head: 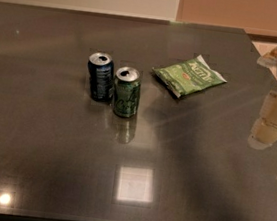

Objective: Pick green can

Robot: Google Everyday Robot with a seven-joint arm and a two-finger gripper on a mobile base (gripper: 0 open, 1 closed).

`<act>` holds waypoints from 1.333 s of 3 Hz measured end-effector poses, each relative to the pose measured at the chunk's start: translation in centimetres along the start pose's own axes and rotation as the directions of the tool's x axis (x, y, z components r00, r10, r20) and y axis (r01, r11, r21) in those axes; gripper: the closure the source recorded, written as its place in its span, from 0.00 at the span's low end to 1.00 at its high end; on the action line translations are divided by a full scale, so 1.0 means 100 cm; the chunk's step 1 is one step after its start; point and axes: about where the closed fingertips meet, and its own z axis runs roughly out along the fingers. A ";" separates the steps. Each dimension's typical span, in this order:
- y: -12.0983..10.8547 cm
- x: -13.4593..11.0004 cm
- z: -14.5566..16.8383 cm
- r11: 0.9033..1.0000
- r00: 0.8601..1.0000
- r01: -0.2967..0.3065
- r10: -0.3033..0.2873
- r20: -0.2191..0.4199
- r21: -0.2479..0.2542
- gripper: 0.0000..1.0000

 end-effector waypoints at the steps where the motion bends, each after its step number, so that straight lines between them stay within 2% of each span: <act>1: 0.000 0.000 0.000 1.000 1.000 0.000 0.000 0.000 0.000 0.00; 2: -0.004 -0.005 -0.002 1.000 1.000 -0.007 0.007 0.015 0.004 0.00; 4: -0.029 -0.033 0.013 0.999 0.990 -0.054 0.054 0.129 -0.004 0.00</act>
Offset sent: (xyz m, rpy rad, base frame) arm 0.0094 0.0059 0.0020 0.0330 0.0097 -0.0063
